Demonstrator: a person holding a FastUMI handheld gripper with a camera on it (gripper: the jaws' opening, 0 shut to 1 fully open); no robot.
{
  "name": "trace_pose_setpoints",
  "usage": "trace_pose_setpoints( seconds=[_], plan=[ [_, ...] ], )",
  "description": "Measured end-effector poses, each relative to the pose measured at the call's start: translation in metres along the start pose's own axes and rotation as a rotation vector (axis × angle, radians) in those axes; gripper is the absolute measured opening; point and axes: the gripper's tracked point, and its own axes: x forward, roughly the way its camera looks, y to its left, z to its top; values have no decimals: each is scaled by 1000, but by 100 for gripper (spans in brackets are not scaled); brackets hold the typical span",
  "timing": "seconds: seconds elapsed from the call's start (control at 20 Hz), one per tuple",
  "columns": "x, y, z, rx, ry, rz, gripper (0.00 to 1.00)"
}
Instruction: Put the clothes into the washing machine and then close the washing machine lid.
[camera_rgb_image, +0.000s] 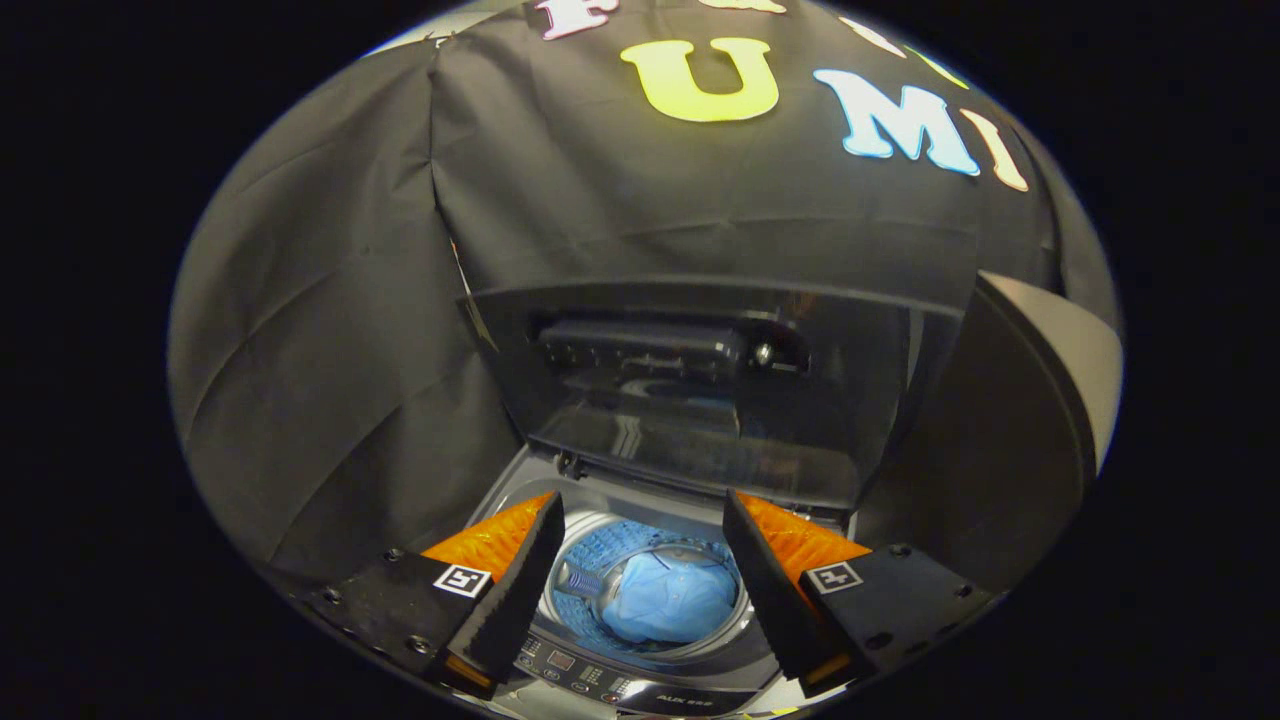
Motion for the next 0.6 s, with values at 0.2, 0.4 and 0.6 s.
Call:
trace_pose_setpoints(
  seconds=[0.2, 0.4, 0.6],
  plan=[
    [-24, -3, 49, -67, -100, 0, 99],
    [-39, -6, 99, -56, -185, 8, 98],
    [-40, -17, 143, -38, -241, -7, 98]
  ],
)
